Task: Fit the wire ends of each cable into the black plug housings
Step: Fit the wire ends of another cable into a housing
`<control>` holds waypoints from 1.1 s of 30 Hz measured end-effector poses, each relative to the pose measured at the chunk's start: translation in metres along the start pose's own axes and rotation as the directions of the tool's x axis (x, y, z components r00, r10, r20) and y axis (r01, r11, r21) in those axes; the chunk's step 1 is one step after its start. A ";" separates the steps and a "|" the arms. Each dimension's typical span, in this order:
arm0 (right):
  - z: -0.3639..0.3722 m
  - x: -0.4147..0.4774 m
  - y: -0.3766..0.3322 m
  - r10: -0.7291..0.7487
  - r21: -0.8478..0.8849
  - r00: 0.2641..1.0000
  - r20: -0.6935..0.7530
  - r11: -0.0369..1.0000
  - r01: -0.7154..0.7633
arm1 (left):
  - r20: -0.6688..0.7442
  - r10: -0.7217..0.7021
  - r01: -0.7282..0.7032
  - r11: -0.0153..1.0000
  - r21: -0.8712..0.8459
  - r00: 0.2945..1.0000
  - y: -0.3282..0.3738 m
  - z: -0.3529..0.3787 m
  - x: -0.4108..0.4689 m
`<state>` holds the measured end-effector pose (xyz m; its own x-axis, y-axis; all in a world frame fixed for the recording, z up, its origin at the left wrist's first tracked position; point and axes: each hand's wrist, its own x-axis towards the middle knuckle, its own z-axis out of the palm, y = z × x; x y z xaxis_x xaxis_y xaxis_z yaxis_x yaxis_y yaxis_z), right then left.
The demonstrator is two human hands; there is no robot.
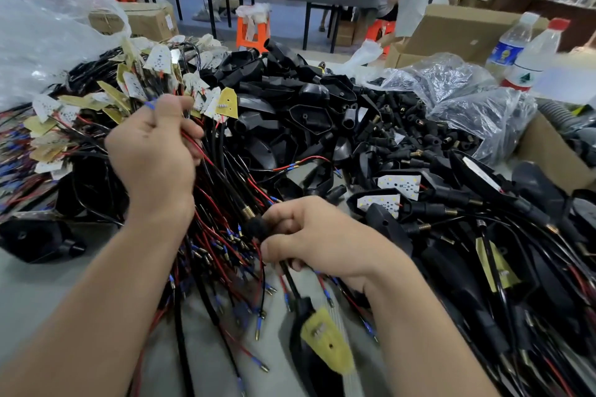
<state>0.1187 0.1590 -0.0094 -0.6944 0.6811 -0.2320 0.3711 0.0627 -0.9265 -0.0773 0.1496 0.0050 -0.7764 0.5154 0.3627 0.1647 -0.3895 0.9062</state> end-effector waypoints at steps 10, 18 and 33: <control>-0.016 0.010 -0.008 0.064 0.647 0.736 -0.674 0.532 0.547 | 0.474 -0.168 0.125 0.985 0.121 0.864 0.007 0.013 -0.035; -0.022 0.007 -0.013 0.110 0.673 0.694 -0.712 0.391 0.628 | 0.733 -0.270 -0.097 0.905 0.415 0.624 0.002 0.007 -0.040; -0.025 -0.001 -0.003 -0.038 0.530 0.881 -0.471 0.786 0.317 | 0.764 -0.390 0.311 0.915 0.258 0.514 0.005 0.007 -0.035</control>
<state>0.1335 0.1764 0.0007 -0.3361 0.9414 -0.0298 -0.2554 -0.1215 -0.9592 -0.0447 0.1348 -0.0012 0.0007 1.0000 -0.0009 0.0663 0.0008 0.9978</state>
